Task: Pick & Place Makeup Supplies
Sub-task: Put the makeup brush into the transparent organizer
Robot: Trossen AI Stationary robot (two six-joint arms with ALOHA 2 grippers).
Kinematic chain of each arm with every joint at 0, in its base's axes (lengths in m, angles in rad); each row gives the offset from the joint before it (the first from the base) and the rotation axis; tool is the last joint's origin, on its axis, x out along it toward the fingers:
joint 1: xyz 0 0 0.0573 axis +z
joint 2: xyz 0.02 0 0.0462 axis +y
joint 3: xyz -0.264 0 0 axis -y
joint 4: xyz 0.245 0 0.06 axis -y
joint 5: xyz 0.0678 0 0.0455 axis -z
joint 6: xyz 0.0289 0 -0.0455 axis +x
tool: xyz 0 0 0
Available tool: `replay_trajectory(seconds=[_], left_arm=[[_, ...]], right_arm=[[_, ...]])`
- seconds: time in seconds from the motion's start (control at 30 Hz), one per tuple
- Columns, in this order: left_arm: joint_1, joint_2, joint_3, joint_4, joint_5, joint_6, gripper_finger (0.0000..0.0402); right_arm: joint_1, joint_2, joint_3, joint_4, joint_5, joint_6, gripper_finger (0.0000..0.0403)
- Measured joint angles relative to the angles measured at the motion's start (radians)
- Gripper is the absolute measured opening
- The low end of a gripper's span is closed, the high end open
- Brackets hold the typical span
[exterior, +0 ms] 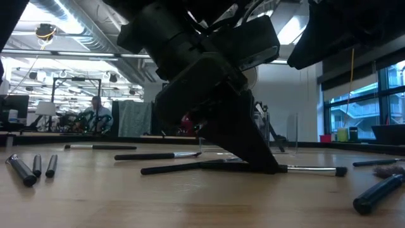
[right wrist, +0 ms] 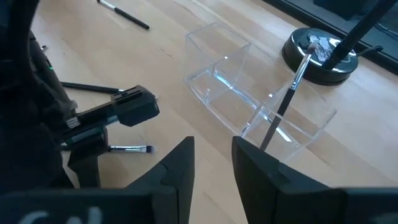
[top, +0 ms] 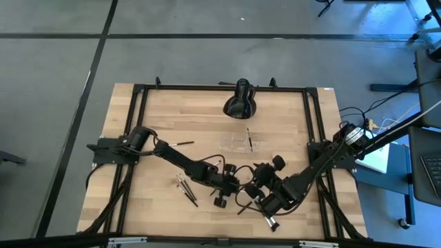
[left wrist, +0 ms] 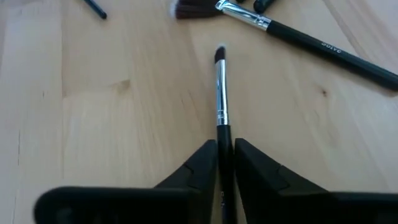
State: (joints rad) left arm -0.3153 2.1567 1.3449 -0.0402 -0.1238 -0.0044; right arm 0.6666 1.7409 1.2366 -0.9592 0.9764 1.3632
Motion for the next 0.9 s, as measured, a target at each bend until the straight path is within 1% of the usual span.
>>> replay_trajectory(seconds=[0.17, 0.3, 0.47, 0.67, 0.8, 0.9], left_arm=[[0.011, -0.002, 0.0, -0.012, -0.001, -0.024, 0.0028], [0.019, -0.002, 0.0, -0.011, -0.006, -0.035, 0.0025], [0.021, -0.025, -0.006, -0.024, -0.037, -0.035, 0.0027], [0.021, -0.113, -0.005, -0.043, -0.195, -0.035, 0.0026], [0.02, -0.171, -0.005, -0.094, -0.332, -0.038, 0.0027], [0.02, -0.215, -0.009, -0.093, -0.432, -0.045, 0.0025]], right_arm=[[0.0, -0.003, 0.0, 0.003, -0.002, 0.02, 0.0108], [0.017, -0.023, 0.0, -0.032, 0.006, 0.059, 0.0108], [0.086, -0.078, 0.001, -0.058, 0.103, 0.092, 0.0108], [0.169, -0.133, 0.001, -0.055, 0.195, 0.074, 0.0108], [0.208, -0.147, 0.001, -0.047, 0.255, 0.048, 0.0108], [0.222, -0.147, 0.001, -0.042, 0.308, 0.034, 0.0108]])
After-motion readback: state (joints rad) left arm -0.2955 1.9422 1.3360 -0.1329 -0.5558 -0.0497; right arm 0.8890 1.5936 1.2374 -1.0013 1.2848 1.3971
